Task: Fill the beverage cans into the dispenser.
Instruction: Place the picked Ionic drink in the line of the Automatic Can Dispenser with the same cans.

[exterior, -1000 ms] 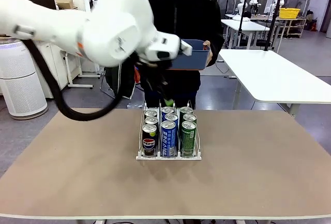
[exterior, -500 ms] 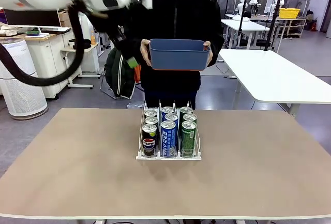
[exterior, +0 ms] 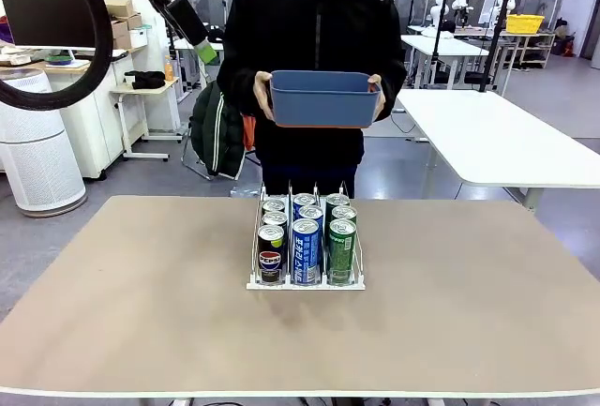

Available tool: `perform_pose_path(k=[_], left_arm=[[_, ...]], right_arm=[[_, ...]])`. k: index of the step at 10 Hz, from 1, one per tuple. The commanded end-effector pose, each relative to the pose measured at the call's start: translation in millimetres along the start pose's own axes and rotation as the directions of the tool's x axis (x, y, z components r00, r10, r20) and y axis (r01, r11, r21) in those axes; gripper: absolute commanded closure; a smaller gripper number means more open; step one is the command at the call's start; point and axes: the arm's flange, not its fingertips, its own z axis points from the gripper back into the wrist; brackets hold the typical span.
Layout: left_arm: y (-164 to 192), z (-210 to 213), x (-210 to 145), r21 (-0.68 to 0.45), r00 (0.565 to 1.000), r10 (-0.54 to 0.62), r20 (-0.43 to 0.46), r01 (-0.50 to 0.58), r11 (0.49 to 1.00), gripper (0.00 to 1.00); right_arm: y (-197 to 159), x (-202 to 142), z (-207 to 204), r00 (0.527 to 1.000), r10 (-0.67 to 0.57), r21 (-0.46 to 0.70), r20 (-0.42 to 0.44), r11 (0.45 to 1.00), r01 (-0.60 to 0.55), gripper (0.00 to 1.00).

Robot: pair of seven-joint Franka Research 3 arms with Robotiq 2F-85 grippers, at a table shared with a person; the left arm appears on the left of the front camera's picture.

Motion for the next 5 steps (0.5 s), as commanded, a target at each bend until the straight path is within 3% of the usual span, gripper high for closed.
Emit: perform_pose_path(k=[1,5], left_arm=[[-5.4,-7.5,2.4,-0.018,0.999,-0.041,-0.007,0.041,0.999,0.0],[-7.6,-7.2,5.8,-0.01,1.0,-0.022,-0.009,0.022,1.0,0.0]], right_arm=[[0.4,-0.5,0.2,1.0,-0.003,0.003,-0.001,1.0,0.003,0.0],[0.4,-0.5,0.2,1.0,-0.003,0.003,-0.001,1.0,0.003,0.0]])
